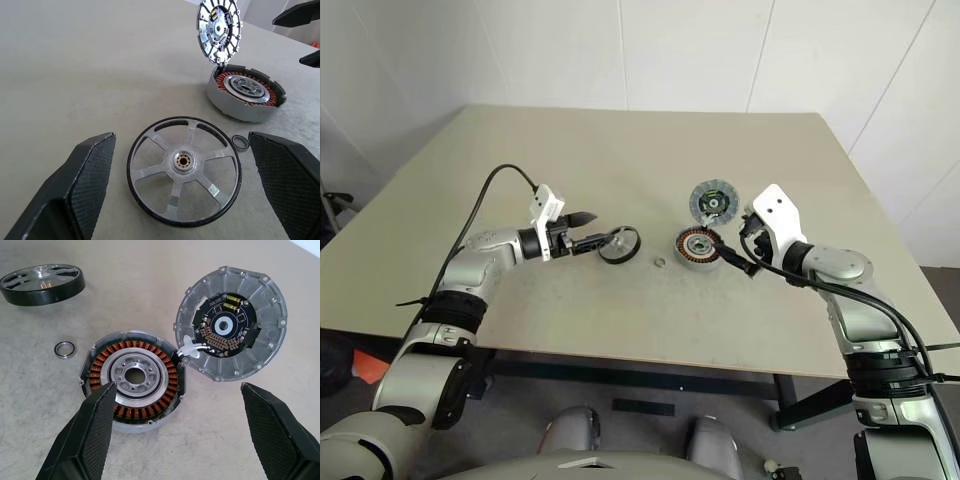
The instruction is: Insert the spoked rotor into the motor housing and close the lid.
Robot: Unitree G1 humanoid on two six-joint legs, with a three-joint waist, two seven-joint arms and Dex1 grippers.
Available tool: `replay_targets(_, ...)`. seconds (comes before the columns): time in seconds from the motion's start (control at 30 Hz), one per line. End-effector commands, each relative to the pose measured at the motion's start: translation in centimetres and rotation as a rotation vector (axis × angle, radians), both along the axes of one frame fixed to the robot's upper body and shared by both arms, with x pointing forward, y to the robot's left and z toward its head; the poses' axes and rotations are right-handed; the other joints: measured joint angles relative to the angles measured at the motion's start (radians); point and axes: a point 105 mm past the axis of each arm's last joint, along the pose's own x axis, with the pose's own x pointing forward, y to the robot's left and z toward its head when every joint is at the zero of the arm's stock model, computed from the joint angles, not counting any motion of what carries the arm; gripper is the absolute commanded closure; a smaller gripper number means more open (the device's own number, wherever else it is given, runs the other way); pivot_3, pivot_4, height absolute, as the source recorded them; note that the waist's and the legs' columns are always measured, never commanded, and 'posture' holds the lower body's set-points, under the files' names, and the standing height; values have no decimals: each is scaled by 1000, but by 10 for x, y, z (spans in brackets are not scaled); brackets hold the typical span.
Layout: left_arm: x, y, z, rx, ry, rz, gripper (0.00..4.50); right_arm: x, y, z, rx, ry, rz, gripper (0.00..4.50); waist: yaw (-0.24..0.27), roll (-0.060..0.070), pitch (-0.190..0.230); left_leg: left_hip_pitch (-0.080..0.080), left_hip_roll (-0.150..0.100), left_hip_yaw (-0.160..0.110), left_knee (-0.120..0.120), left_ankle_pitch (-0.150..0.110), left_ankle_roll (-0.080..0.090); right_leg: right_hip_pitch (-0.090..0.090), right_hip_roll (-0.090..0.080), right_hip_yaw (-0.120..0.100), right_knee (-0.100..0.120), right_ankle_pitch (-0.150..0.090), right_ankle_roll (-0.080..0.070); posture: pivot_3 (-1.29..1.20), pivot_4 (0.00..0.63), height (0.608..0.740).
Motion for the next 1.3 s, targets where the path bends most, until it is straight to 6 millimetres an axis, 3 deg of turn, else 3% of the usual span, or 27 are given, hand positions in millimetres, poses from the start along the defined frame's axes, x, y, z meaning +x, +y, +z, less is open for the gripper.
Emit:
replay_targets(0.03,3,2,14,-5,-52,2,0,4,1,16,-13,-59,13,24,0,0,0,0,0,0,0,0,0,0,0,0,0,0,0,0,0,740)
replay_targets(0.53,9,-8,16,-10,-63,-11,0,1,-4,21,-60,-70,18,24,0,0,0,0,0,0,0,0,0,0,0,0,0,0,0,0,0,740)
replay_targets(0.87,10,-14,14,-17,-60,-19,0,1,77,31,-338,-88,474,24,-5,0,0,2,2,0,0,1,-1,-1,1,0,5,0,0,0,0,740)
replay_targets(1.07,9,-10,14,-20,-62,-7,0,8,99,37,-446,-105,627,24,-1,0,0,2,1,0,2,1,-2,-2,0,1,9,0,0,0,0,740)
replay_targets(1.3,7,-4,13,-17,-61,15,0,13,111,23,-597,-77,783,24,-5,0,0,3,2,0,4,2,-3,-2,1,1,12,0,0,0,0,740)
